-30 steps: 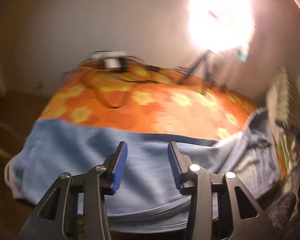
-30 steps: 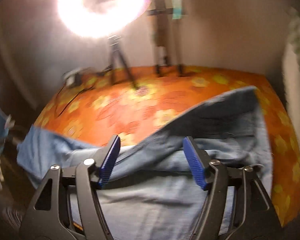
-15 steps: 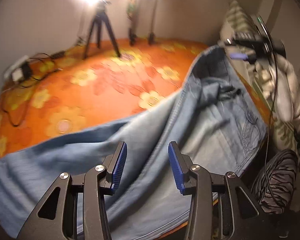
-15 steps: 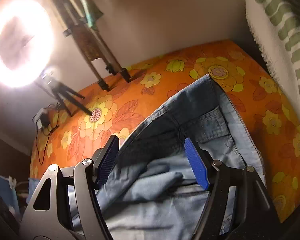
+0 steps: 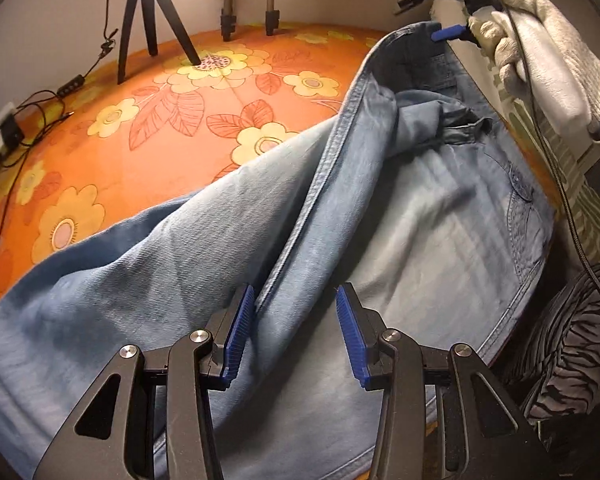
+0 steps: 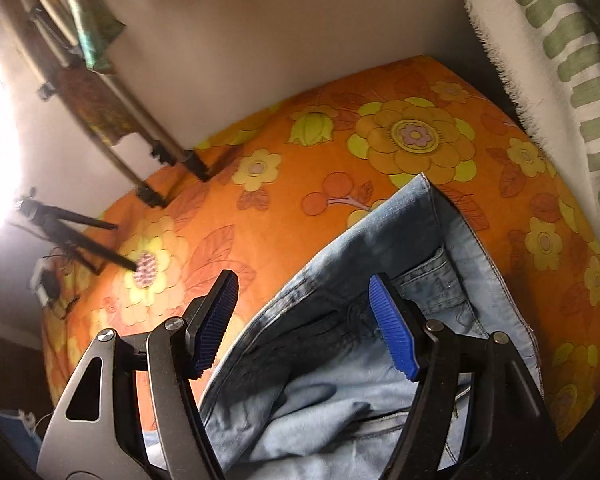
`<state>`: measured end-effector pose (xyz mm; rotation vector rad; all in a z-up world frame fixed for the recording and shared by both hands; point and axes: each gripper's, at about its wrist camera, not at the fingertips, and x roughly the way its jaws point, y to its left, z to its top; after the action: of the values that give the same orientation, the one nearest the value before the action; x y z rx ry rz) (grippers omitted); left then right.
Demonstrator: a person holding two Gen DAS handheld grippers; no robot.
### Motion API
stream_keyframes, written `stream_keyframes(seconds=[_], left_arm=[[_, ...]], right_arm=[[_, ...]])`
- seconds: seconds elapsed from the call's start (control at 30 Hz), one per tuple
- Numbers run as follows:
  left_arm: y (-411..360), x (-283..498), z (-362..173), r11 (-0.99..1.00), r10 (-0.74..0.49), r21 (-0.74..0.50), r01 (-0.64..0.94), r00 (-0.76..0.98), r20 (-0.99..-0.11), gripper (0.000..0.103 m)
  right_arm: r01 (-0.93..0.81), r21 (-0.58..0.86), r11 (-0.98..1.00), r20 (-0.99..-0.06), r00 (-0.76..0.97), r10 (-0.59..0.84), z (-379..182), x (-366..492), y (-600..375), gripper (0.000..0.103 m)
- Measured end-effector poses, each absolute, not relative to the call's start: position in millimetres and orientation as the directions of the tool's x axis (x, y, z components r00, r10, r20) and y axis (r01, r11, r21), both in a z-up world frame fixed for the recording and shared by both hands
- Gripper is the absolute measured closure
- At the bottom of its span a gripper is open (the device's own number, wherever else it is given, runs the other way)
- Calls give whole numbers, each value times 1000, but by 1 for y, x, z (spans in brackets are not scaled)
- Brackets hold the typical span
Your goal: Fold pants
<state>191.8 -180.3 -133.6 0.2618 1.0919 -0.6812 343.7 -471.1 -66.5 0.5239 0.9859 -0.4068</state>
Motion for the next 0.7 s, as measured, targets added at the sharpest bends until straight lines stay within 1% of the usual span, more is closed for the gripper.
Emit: stream_keyframes(seconds=[0.07,0.17,0.37,0.43,0.47,0.5,0.53,0.57,0.6,0.67,0.7], left_arm=[[-178,195,-134,777,-379,-134,616,287,-880,61],[-178,198,-135,776,-381,-136,616,286,-879,61],[-186,193,-139,752,-384,-130,646,270,-883,61],[-188,191,-141,749,-376,-120,652,270,-886,61],[-188,191,-142,750,-372,-115,651,272,-887,61],[-188,191,-143,751,-371,-114,650,274,-887,61],[-188,191,-143,750,-373,-115,651,274,-886,61],[-188,191,-144,754,-371,-109,648,283,-884,63],[-188,190,-144,756,-372,-104,646,294,-880,72],[-187,191,-145,757,-369,-95,646,302,-879,84],[-187,190,-145,755,-370,-91,649,307,-877,86]], right_arm=[[562,194,804,-877,466,-115,-74,349,-471,32],[593,175,786,-889,438,-133,-87,352,-476,32],[600,177,780,-904,412,-112,-105,354,-482,32],[588,175,790,-904,413,-107,-106,352,-483,44],[578,181,795,-905,415,-95,-106,351,-484,58],[570,192,799,-907,414,-78,-107,350,-484,76],[561,209,801,-908,416,-54,-107,348,-484,85],[553,222,803,-908,418,-37,-108,346,-484,91],[547,222,808,-907,420,-35,-106,342,-483,93],[531,218,819,-900,434,-42,-103,336,-480,94],[523,231,820,-894,447,-33,-100,330,-480,94]])
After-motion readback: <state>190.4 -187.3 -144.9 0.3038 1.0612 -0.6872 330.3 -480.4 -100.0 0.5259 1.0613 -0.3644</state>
